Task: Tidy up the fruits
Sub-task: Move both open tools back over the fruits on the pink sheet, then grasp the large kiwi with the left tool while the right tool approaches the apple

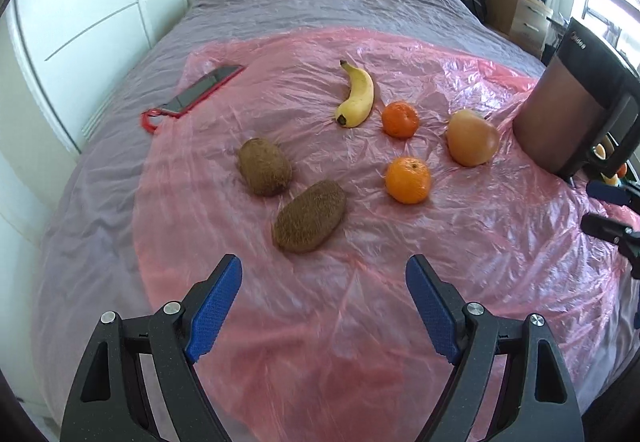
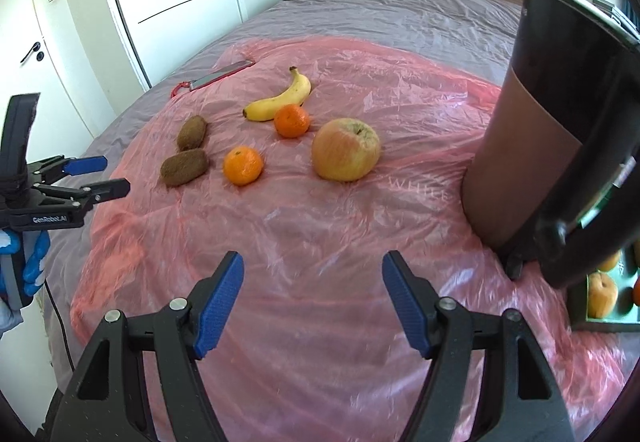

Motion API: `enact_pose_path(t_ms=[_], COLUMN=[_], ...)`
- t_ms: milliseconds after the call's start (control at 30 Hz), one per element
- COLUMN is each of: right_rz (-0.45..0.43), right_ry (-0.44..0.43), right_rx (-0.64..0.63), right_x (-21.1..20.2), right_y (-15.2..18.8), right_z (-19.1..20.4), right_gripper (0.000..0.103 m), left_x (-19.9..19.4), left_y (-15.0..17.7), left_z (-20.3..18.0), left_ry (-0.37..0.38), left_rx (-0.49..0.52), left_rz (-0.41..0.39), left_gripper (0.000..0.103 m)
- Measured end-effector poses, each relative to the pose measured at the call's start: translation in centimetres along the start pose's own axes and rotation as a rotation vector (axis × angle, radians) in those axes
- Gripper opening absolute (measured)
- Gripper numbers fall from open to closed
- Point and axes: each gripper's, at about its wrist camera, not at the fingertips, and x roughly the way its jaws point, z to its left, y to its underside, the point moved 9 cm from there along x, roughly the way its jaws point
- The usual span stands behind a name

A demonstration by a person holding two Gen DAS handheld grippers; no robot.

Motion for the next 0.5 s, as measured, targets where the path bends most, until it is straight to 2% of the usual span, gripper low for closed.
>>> enact_pose_path(t_ms=[267,500], right_rz=[-0.005,-0.04], right_ry=[0.013,0.023], right_rx=[0.005,-0.011], right_x=[3.6,5.9], right_y=[-3.5,-6.4], right_z=[-1.0,-1.3], right_gripper=[0.103,0.103], left_x=[6.0,8.7], left_y=[-0.8,-1.1], left_z=[1.3,1.7], left_ry=[-0.024,-0.023], left_rx=[0.075,0.155], left_rz=[0.076,0.102], left_gripper=[0.08,0.08])
